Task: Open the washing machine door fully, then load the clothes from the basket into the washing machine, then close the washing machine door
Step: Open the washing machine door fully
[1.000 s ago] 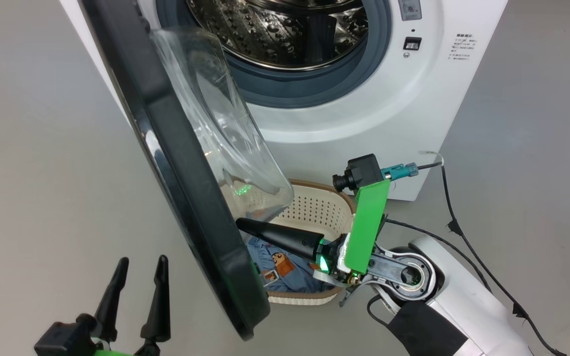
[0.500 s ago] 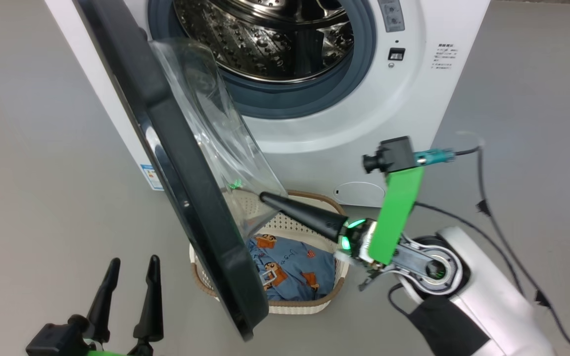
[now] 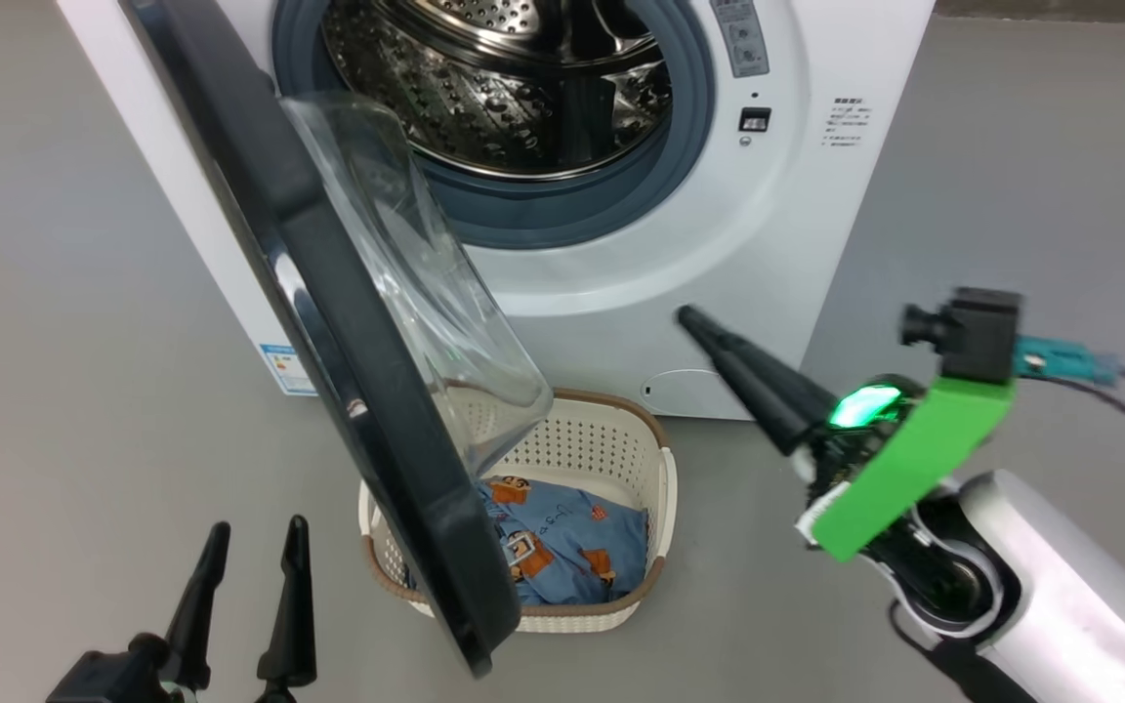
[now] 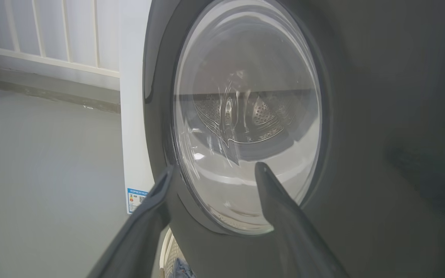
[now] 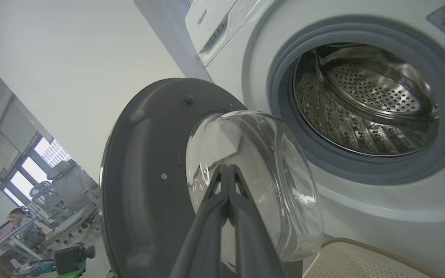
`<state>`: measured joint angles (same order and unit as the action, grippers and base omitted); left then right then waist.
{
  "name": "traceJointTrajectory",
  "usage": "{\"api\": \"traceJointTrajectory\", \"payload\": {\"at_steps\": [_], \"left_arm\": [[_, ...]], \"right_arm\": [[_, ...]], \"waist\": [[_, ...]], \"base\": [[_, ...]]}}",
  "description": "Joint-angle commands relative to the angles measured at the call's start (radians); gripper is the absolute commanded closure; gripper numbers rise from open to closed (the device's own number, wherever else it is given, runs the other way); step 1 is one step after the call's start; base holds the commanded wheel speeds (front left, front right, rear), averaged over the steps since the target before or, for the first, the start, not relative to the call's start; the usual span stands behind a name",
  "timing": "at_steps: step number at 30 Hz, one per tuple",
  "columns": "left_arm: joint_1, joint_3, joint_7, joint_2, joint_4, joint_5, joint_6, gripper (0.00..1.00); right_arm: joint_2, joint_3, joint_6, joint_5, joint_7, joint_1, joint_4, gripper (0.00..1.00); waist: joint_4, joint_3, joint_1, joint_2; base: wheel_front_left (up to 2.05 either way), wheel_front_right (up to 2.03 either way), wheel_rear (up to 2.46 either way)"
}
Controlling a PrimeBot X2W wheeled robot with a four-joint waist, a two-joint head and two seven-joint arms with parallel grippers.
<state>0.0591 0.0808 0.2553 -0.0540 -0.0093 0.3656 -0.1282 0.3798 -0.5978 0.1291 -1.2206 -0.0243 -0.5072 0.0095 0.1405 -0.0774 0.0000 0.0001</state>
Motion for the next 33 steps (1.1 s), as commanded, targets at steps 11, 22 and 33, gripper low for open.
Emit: {"api": "traceJointTrajectory", "payload": {"at_steps": [11, 22, 33], "left_arm": [[0.005, -0.039, 0.006, -0.016, -0.028, -0.026, -0.003, 0.00], [0.012, -0.045, 0.006, -0.016, -0.032, -0.027, -0.003, 0.00], [0.007, -0.061, 0.006, -0.011, -0.040, -0.023, -0.003, 0.00]], "right_arm": [[0.132, -0.023, 0.002, 0.193, 0.282, 0.059, 0.102, 0.00], [0.040, 0.323, 0.002, 0.479, 0.286, 0.319, 0.034, 0.00], [-0.068, 0.488, 0.002, 0.655, 0.286, 0.490, -0.012, 0.00]], "waist": [[-0.044, 0.011, 0.0000, -0.0001], [-0.059, 0.016, 0.0000, -0.0001], [-0.089, -0.009, 0.0000, -0.0001]], "base": [[0.00, 0.00, 0.00], [0.00, 0.00, 0.00], [0.00, 0.00, 0.00]]}}
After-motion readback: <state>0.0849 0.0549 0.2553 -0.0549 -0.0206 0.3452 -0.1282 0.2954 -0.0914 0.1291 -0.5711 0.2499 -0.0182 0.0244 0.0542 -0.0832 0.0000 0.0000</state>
